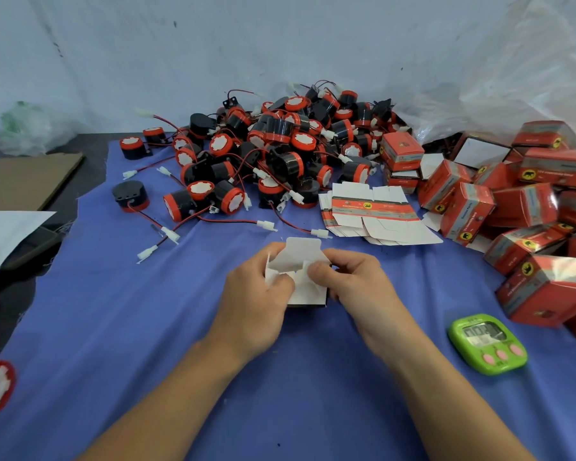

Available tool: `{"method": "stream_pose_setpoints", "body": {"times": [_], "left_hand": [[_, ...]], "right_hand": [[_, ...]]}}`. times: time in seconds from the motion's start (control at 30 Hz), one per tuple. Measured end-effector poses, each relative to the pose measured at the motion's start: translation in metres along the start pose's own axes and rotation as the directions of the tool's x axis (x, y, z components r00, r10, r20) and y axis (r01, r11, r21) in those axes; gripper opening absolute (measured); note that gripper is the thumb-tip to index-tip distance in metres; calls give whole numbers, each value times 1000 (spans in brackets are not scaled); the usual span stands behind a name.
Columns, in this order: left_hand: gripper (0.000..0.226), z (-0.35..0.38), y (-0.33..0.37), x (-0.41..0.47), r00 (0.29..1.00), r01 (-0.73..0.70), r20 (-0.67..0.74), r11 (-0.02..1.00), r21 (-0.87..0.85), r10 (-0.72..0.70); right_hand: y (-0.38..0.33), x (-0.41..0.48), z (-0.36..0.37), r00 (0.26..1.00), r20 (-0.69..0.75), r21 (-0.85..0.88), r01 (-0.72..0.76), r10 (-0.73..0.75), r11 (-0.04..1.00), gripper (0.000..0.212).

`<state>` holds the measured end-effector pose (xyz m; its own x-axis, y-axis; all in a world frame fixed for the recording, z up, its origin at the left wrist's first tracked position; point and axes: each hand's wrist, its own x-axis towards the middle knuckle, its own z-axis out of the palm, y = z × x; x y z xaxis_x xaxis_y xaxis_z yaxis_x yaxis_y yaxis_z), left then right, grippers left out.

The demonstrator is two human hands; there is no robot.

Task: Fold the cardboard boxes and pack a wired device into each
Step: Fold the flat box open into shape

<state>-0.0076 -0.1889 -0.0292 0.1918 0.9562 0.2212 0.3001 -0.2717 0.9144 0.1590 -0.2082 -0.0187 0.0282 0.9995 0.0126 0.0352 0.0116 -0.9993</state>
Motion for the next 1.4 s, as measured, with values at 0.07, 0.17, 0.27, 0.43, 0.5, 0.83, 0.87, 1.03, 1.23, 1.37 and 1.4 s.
{"method": "stream_pose_setpoints", "body": {"times": [0.07,0.17,0.27,0.43,0.5,0.83,0.87,1.03,1.23,1.37,1.4], "left_hand": [[38,-1,0,-4,999,5,-54,996,91,0],[50,-8,0,-1,998,34,53,997,-62,-31],[50,-13,7,5,997,50,63,980,-190,-39],[49,-14,9,5,999,9,43,995,-98,-5],[49,-13,8,5,1000,-4,22,999,-50,5],[57,-9,2,6,989,100,-92,979,-177,-117],[55,-9,3,6,989,94,-91,971,-218,-116],[48,-18,3,9,997,66,58,907,-415,-45],[70,-29,0,8,967,-100,204,966,-240,151],[71,-26,-1,7,977,-93,170,979,-181,125],[72,-25,-2,6,979,-81,169,981,-178,112]], "right_hand": [[1,0,1,1000,-2,-19,4,-4,1000,23],[2,2,0,1000,-25,-38,-12,11,999,22],[1,3,-3,998,-44,-4,-50,49,999,24],[-2,4,-10,990,67,39,-129,126,991,25],[-1,3,-10,990,71,60,-126,122,990,26],[-3,-2,-7,998,58,-178,-29,40,984,21],[-3,-3,-7,998,57,-189,-28,40,982,22],[-5,-1,-6,999,-49,42,3,-1,999,23],[-10,4,-6,960,-272,190,124,-69,974,32],[-11,3,-9,978,-196,185,110,-73,977,38],[-10,3,-9,985,-160,192,90,-59,977,37]]}}
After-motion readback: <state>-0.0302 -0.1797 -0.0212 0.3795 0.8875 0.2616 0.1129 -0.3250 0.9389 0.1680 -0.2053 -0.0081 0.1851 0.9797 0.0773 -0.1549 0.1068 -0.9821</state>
